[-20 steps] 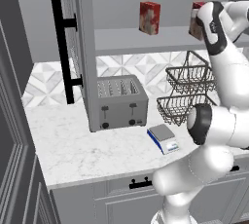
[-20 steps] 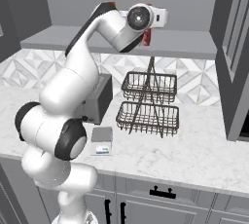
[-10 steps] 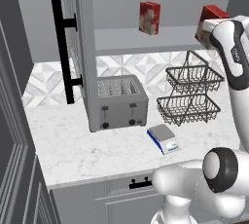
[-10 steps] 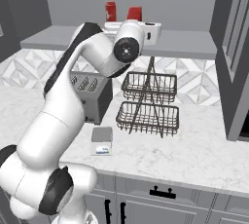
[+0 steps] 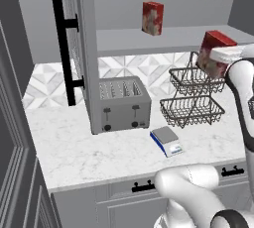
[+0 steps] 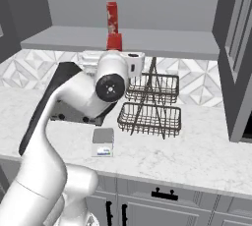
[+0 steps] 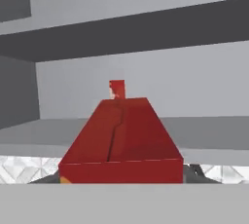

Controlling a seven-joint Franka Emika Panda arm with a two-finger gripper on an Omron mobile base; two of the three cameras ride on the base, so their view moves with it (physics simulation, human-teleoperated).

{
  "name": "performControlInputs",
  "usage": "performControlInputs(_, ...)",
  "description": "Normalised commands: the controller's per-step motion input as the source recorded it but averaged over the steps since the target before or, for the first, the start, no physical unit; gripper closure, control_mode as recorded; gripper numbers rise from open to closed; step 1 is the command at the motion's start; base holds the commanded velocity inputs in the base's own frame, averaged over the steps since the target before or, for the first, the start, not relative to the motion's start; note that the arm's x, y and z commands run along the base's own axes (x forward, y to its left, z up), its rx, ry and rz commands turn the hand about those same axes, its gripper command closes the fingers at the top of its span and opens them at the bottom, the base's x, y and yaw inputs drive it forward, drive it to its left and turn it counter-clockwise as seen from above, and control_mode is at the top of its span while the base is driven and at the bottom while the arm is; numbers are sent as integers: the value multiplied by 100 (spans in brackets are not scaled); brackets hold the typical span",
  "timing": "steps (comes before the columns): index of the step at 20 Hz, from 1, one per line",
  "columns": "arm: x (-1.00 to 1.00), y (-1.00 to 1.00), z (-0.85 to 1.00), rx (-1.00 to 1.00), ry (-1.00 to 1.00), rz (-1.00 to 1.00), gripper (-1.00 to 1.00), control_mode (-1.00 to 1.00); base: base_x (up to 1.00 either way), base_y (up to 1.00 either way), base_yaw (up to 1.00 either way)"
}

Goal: Pick the cereal and place it on the digital scale for weighing, and close the cabinet.

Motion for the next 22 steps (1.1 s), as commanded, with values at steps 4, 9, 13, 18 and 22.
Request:
performControlInputs(4, -95, 54, -89, -8, 0, 38, 100, -100, 0, 0, 0)
performControlInputs(9, -11, 50, -100, -11, 1, 32, 100, -100, 0, 0, 0)
performControlInputs(13, 21, 0, -100, 0, 8, 24, 100, -100, 0, 0, 0)
performControlInputs(18, 47, 7, -98, -1, 16, 22, 100, -100, 0, 0, 0)
performControlInputs(22, 84, 21, -98, -3, 16, 15, 100, -100, 0, 0, 0)
